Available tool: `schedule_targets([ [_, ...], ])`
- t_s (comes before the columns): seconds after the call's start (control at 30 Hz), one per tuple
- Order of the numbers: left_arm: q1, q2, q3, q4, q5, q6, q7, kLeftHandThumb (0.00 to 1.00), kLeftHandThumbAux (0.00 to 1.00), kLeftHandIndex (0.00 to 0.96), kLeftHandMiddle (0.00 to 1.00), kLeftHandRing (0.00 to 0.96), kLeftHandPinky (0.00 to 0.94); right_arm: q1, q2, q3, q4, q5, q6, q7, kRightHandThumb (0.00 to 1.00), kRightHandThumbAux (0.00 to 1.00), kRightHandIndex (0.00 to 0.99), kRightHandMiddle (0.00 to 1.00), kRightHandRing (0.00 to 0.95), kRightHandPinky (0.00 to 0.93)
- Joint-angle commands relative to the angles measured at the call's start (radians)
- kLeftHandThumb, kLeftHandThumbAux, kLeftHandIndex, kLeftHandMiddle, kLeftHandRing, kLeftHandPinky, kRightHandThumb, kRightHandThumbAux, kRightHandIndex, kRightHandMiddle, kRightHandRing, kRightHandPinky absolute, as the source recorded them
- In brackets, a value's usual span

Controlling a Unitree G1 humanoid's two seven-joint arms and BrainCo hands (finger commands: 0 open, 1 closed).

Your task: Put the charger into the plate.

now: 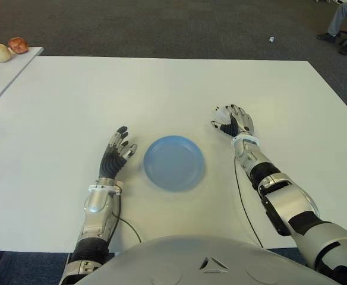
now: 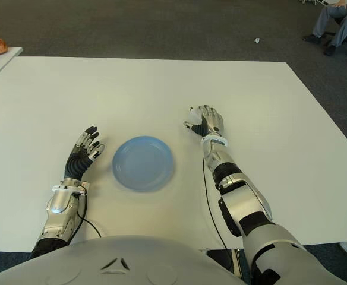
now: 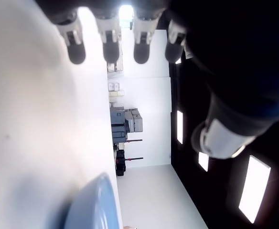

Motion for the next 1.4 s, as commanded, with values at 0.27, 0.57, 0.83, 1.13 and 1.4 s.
schedule_targets([
  [0.27, 0.070, -0.013, -0.009, 0.022, 0.004, 0.077, -0.002, 0.002, 0.658, 0.014, 0.054, 0.047, 0.061, 0.032, 0.007, 0.031, 0.055, 0.014, -0.011, 0.061, 0.218, 0.325, 0.000, 0.000, 0.000, 0.000],
  [0.57, 0.072, -0.009, -0.006, 0.015, -0.003, 0.088, -0.010, 0.000, 0.650, 0.013, 0.050, 0.043, 0.059, 0.078, -0.023, 0.065, 0.019, -0.002, -0.027, 0.096, 0.177, 0.347, 0.000, 0.000, 0.000, 0.000],
  [0.83, 0.073, -0.010, -0.005, 0.013, -0.012, 0.084, -0.014, 0.000, 0.654, 0.015, 0.052, 0.045, 0.066, 0.133, -0.079, 0.118, -0.055, -0.029, -0.039, 0.142, 0.140, 0.363, 0.000, 0.000, 0.000, 0.000],
  [1.13, 0.066, -0.007, -0.002, 0.025, -0.028, 0.085, -0.030, 0.000, 0.668, 0.015, 0.055, 0.047, 0.063, 0.163, -0.151, 0.188, -0.153, -0.063, -0.040, 0.288, 0.038, 0.365, 0.000, 0.000, 0.000, 0.000],
  [1.4, 0.059, -0.008, -0.003, 0.039, -0.035, 0.083, -0.037, 0.000, 0.661, 0.017, 0.057, 0.048, 0.064, 0.151, -0.189, 0.208, -0.167, -0.041, -0.065, 0.464, 0.002, 0.367, 0.000, 0.000, 0.000, 0.000],
])
